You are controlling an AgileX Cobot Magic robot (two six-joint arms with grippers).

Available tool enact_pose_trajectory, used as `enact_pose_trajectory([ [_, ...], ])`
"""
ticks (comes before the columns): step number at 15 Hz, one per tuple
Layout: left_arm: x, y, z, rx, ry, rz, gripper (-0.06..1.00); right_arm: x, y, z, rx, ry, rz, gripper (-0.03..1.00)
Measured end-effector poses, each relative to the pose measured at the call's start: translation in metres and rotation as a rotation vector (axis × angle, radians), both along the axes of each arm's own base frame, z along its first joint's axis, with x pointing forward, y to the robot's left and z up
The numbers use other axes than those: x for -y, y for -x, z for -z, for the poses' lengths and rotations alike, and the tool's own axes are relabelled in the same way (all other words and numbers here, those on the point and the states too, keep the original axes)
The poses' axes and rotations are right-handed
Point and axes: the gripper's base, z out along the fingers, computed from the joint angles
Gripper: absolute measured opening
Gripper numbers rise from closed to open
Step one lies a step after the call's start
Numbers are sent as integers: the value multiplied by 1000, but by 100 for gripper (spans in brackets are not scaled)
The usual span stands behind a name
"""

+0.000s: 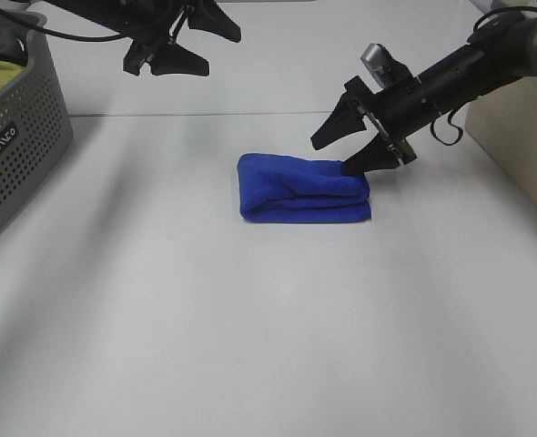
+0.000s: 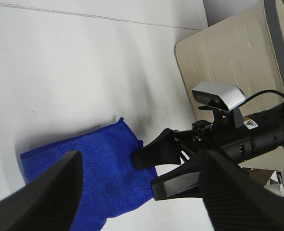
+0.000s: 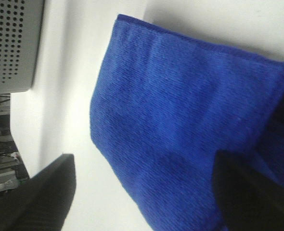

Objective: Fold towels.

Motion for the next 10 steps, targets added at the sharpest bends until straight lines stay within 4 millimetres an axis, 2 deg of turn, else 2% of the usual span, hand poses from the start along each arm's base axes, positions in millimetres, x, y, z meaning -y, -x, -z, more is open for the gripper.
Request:
enact_pose_trajectory([
  [3,0,4,1,-23,-2,45,66,9,3,-30,46,115,-9,76],
  [7,-2,15,-6,-45,-61,138,66,25,18,-108,169,313,35,76],
  [9,-10,28,-37,22,-183,161,66,33,31,-150,237,395,79,76],
  [10,-17,37,-60,63,-258,152,66,37,39,-172,273,430,108,76],
])
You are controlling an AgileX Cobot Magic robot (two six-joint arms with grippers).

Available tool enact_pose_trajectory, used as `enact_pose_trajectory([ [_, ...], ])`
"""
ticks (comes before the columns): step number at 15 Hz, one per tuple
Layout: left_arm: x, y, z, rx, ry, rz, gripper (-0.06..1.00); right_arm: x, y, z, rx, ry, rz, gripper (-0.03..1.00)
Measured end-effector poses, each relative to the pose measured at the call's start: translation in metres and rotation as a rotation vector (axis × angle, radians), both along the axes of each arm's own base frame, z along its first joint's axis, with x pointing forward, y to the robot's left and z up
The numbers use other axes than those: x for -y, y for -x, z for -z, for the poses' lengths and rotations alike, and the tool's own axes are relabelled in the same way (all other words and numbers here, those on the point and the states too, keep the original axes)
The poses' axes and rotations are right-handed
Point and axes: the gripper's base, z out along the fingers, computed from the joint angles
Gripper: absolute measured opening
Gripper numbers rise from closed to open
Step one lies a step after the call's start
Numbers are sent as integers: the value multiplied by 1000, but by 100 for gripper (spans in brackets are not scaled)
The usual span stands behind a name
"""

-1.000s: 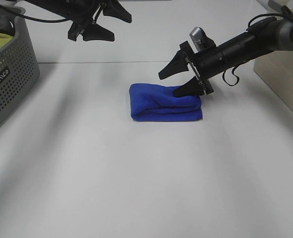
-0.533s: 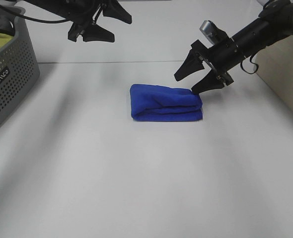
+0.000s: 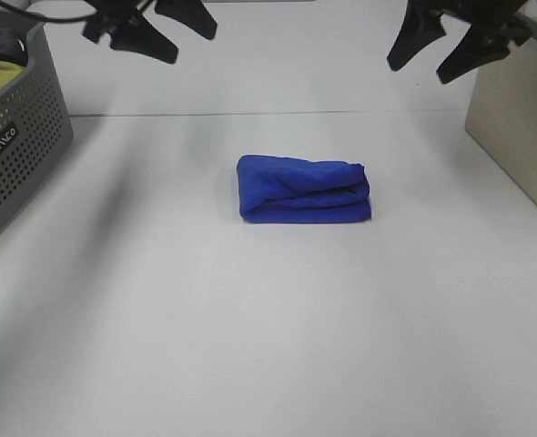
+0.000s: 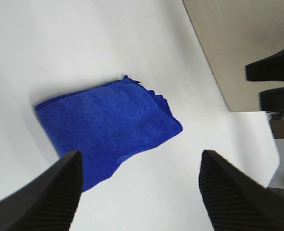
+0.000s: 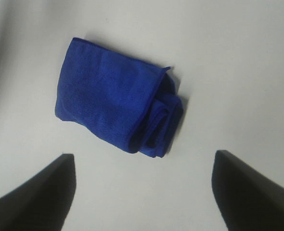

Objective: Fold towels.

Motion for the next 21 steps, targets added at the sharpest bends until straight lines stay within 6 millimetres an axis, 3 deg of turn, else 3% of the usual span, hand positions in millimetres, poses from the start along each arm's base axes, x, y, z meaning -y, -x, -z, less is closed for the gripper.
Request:
enact_pose_trajectory([
  [2,-16,23,-45,67,-145,-36,66,5,18,-39,82,40,29,76],
  [5,-40,57,-104,195,-307,-147,66,9,64,-91,186,53,35,76],
  [7,-55,92,-140,273,-372,-206,66,12,99,-107,210,60,37,76],
  [9,-67,134,-152,278,-415,-227,66,15,138,-112,208,78,38,76],
  [11,-79,189,-150,252,-440,-237,66,19,181,-104,186,105,39,76],
  [15,-99,296,-111,178,-446,-250,66,26,261,-61,101,147,35,76],
  [17,-108,348,-86,186,-443,-252,66,29,298,-35,67,153,32,76],
  [18,-110,361,-78,193,-441,-254,66,29,307,-28,60,154,32,76],
  [20,-118,405,-51,236,-425,-267,66,32,339,-4,53,173,31,76],
  [21,-123,436,-24,283,-408,-278,66,35,367,13,92,193,28,76],
])
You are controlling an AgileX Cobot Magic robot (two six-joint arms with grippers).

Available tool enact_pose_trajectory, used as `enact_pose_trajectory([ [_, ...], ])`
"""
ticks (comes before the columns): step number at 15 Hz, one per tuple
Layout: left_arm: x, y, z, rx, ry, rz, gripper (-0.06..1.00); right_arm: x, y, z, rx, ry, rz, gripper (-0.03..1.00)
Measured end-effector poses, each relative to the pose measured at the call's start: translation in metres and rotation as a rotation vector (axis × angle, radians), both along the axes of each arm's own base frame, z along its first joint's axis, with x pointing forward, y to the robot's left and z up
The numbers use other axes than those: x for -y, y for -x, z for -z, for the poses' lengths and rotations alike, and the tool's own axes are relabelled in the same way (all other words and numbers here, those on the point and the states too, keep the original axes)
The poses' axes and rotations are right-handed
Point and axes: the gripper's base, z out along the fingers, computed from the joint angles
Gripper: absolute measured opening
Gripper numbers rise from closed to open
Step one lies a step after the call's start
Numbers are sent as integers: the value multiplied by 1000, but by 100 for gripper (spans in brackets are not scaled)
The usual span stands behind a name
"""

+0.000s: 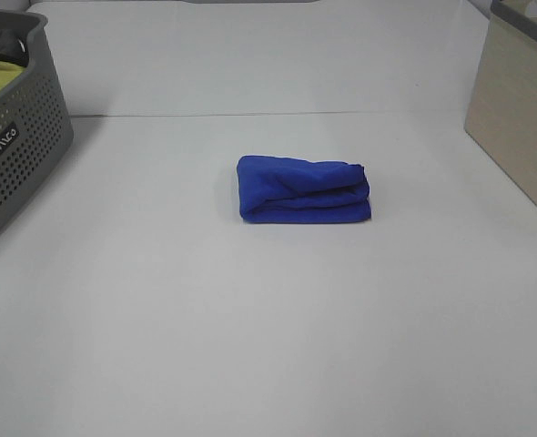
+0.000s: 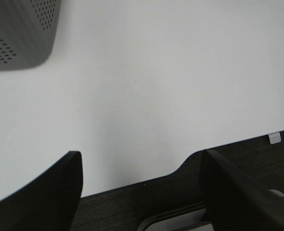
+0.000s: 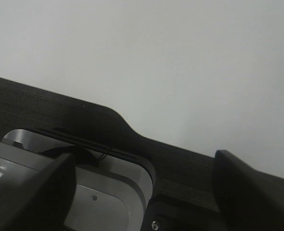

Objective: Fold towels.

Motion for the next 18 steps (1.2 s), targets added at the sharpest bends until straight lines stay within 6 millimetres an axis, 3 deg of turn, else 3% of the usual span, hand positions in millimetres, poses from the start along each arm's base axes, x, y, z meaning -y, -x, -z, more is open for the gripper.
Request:
enact_pose_trajectory([
  [2,-3,23,21,67,21,9,66,2,21,7,79,16,-27,76],
  [6,1,29,31,211,23,104,66,3,41,17,163,32,-47,76],
  [9,6,29,33,233,13,195,66,6,40,20,245,56,-27,76],
  [18,7,29,33,236,8,206,66,6,39,22,253,60,-23,76],
])
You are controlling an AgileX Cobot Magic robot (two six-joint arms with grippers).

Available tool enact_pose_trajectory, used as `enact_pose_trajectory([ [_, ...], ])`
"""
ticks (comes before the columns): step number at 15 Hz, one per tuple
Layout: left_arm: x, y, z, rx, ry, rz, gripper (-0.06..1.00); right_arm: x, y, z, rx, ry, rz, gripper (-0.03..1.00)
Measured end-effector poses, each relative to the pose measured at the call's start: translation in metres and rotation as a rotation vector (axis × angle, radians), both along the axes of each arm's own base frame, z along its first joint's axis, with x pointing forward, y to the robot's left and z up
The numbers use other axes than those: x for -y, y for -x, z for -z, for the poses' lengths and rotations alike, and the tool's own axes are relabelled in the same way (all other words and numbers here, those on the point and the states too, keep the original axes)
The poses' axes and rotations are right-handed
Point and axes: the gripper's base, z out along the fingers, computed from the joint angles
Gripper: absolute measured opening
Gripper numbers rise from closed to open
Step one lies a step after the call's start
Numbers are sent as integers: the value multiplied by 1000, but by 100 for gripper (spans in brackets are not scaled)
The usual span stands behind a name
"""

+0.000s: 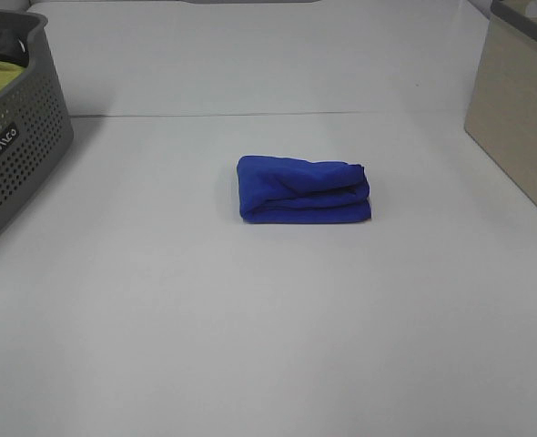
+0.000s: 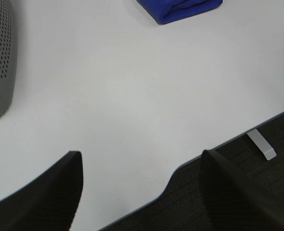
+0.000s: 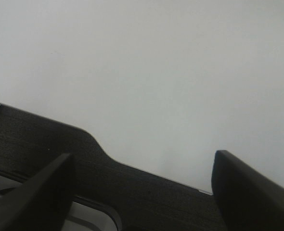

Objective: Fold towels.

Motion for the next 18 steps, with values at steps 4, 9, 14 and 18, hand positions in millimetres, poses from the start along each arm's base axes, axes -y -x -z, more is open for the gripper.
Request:
enact_pose_trajectory([
  [4,0,0,0,0,1,-8,66,0,0,0,0,0,0,76],
  [9,-1,0,0,24,2,-155,66,1,19,-5,146,-8,1,76],
  [14,-1,18,1,136,11,-172,66,2,45,-6,335,-18,1,76],
  [18,-2,18,1,138,8,-173,66,2,45,-6,337,-9,52,76],
])
